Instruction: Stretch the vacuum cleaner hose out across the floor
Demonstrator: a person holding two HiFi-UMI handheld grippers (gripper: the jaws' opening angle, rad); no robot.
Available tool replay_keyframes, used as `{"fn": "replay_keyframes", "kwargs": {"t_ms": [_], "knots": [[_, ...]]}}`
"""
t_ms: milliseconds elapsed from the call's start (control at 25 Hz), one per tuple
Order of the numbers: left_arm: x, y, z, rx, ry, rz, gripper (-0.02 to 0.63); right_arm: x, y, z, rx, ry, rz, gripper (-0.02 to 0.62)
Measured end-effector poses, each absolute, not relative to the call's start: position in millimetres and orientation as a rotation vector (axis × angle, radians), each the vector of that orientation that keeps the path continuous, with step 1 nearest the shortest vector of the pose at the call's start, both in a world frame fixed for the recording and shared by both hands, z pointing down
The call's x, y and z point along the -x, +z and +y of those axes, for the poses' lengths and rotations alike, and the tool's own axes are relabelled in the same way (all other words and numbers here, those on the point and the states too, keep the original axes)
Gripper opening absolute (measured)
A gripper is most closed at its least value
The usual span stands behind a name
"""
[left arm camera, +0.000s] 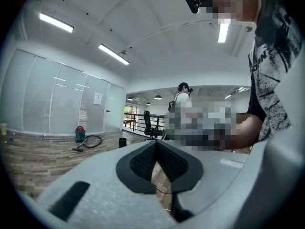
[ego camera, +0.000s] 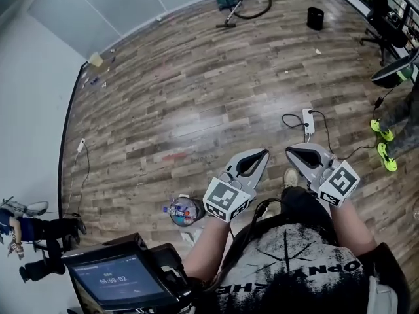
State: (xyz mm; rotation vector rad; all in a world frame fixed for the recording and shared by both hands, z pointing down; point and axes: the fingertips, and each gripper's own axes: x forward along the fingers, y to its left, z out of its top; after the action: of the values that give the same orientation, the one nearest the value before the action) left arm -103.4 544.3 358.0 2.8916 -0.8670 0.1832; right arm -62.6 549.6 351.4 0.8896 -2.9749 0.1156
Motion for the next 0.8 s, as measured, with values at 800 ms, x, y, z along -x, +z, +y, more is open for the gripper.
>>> {"fn": "replay_keyframes", "kwargs": {"t_ms": [800], "knots": [[-16,345,297,-2.845,0.119,-0.991,0.0,-85,352,321,-0.78,0.166,-2.992,0.008]]}}
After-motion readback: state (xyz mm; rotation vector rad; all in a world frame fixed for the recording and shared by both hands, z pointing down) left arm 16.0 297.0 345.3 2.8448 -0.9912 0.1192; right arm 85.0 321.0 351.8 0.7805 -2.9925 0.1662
